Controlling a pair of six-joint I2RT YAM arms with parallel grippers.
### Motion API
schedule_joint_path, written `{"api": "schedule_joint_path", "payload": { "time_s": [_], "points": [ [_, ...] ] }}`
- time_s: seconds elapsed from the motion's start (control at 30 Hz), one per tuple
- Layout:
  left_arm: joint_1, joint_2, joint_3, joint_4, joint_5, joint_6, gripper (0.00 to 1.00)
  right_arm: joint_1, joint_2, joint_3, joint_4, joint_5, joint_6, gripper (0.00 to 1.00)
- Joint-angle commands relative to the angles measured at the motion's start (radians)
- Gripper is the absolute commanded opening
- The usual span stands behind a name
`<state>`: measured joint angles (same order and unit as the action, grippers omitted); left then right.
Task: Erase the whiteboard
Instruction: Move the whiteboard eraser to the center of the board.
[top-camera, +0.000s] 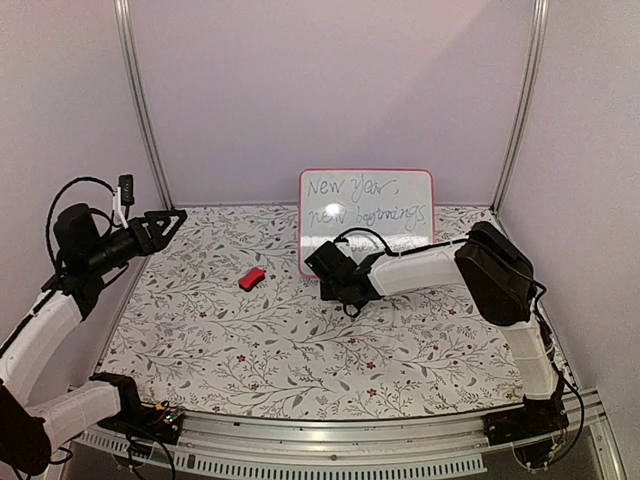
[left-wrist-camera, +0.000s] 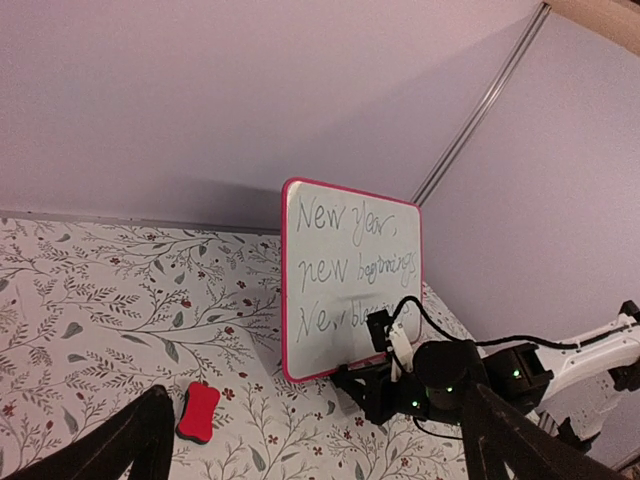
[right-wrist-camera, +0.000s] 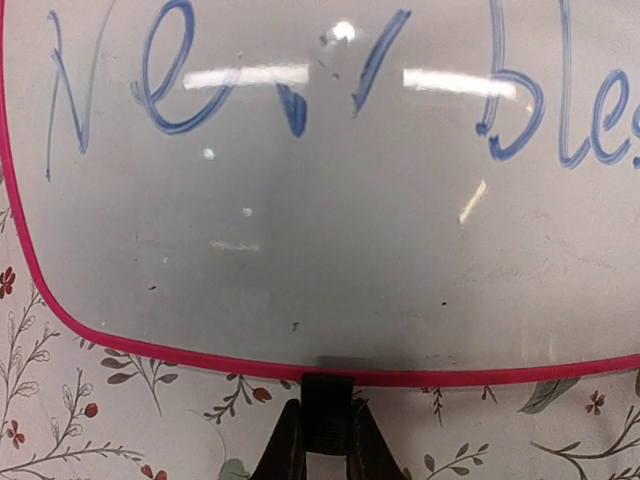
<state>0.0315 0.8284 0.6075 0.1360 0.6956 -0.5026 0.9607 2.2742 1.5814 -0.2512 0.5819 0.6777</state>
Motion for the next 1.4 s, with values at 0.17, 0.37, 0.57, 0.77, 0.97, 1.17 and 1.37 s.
{"api": "schedule_joint_path", "payload": {
  "time_s": [0.17,0.37,0.57,0.77,0.97,1.17,1.37],
  "points": [
    [0.006,-0.014,-0.009,0.013,0.001,-0.003,1.00,0.048,0.048,0.035,0.089,-0.106,-0.141,0.01],
    [0.006,-0.015,-0.008,0.013,0.001,-0.004,1.00,0.053,0.045,0.023,0.114,-0.113,-0.208,0.02],
    [0.006,-0.017,-0.009,0.013,0.001,-0.003,1.00,0.053,0.021,-0.021,0.156,-0.135,-0.251,0.04],
    [0.005,-0.017,-0.010,0.013,0.000,-0.002,1.00,0.053,-0.010,-0.055,0.165,-0.122,-0.269,0.08],
    [0.001,-0.016,-0.009,0.008,-0.013,0.001,1.00,0.053,-0.017,-0.047,0.161,-0.123,-0.280,0.21],
    [-0.013,-0.030,0.009,-0.051,-0.096,0.033,1.00,0.053,-0.042,-0.034,0.145,-0.113,-0.298,0.32],
    [-0.098,-0.093,-0.025,-0.100,-0.226,0.018,1.00,0.055,-0.103,-0.059,0.129,-0.126,-0.306,0.61]
  ]
}}
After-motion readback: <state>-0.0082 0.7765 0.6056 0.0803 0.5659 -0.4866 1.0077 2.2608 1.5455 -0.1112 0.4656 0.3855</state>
